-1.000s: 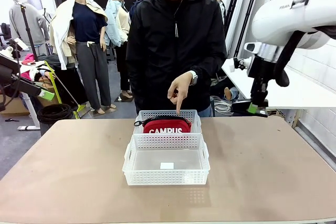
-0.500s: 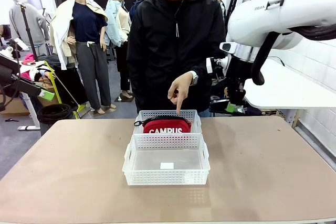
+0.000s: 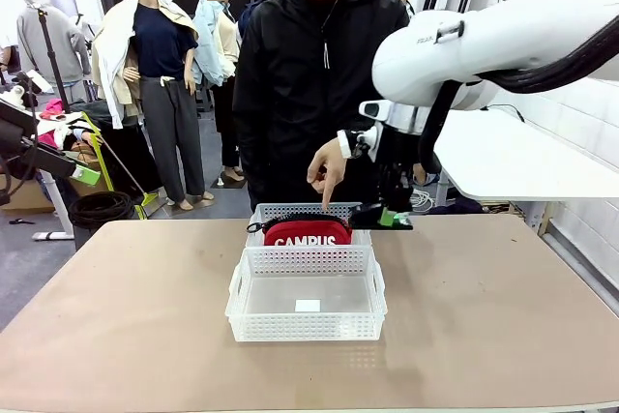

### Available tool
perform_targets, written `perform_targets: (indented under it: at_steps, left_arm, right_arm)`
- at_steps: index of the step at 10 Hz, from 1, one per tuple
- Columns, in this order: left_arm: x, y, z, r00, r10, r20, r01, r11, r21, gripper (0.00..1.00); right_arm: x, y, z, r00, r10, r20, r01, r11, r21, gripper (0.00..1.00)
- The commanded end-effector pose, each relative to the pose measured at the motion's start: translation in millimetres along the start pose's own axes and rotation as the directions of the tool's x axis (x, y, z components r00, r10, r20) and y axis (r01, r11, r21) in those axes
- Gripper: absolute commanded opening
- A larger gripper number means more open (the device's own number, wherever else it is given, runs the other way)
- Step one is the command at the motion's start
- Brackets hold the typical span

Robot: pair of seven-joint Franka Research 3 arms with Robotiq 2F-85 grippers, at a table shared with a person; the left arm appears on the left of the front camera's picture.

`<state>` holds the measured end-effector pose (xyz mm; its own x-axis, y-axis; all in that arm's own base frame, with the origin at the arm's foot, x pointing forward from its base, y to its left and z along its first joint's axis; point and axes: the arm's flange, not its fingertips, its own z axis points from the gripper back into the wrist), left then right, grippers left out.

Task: Distribute items into two baskets.
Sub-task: Place the picked Stapler into the Organizing basket as instructed by the person.

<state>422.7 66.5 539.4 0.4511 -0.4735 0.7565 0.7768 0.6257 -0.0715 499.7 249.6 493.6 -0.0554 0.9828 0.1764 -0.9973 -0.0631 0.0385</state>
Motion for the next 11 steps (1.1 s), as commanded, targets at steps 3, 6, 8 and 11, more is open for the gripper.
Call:
perform_targets:
  at_steps: [3, 6, 8, 11]
  left_arm:
    - [0, -1, 1, 1.0, 0.006, 0.003, -0.006, 1.0, 0.002, 1.0]
    - [0, -1, 1, 1.0, 0.006, 0.003, -0.006, 1.0, 0.002, 1.0]
    - [0, -1, 1, 1.0, 0.006, 0.003, -0.006, 1.0, 0.002, 1.0]
    - [0, -1, 1, 1.0, 0.006, 0.003, -0.006, 1.0, 0.002, 1.0]
  right_arm:
    - [45, 23, -10, 0.997, 0.071, -0.029, -0.07, 0.997, 0.04, 0.0]
    - [69, 28, -30, 0.998, 0.056, -0.02, -0.055, 0.996, 0.069, 0.0]
    - [78, 19, -47, 1.0, 0.029, -0.005, -0.029, 0.996, 0.079, 0.0]
    - [95, 13, -64, 1.0, 0.013, -0.008, -0.013, 0.996, 0.092, 0.0]
